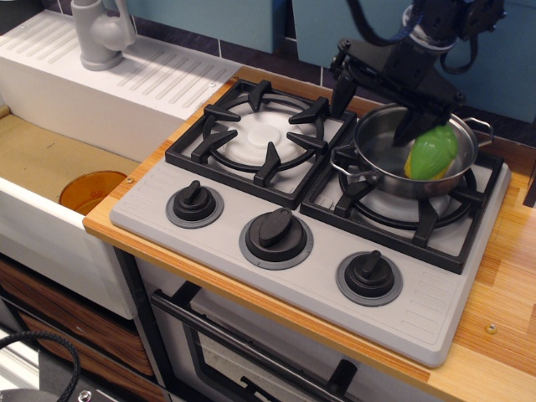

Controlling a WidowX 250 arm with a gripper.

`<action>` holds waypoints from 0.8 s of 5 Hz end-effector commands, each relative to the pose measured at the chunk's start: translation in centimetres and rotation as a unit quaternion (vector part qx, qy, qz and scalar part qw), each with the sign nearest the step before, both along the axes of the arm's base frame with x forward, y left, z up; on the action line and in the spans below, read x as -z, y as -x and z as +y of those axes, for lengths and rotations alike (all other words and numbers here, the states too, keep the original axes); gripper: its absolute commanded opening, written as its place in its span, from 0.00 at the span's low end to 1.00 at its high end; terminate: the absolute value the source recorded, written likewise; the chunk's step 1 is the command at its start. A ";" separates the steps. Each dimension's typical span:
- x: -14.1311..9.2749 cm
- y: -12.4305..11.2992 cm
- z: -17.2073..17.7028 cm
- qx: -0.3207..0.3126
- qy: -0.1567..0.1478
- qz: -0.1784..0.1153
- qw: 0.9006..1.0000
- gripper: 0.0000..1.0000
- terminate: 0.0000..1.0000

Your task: Put corncob in pot or pan an put pot or pan on stove

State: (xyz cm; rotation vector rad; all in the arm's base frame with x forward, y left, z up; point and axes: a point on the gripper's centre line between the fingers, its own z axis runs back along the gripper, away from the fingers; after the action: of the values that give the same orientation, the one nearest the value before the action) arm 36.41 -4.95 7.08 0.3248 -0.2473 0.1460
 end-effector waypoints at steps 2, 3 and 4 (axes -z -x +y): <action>1.5 -1.1 -0.8 0.000 0.020 -0.070 0.997 1.00 0.00; 1.1 -1.1 -0.7 0.000 0.018 -0.066 0.998 1.00 0.00; 1.2 -1.3 -0.9 -0.005 0.021 -0.065 0.998 1.00 0.00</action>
State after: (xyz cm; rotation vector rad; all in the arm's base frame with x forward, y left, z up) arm 36.58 -5.31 4.75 0.2878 -0.3400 0.1821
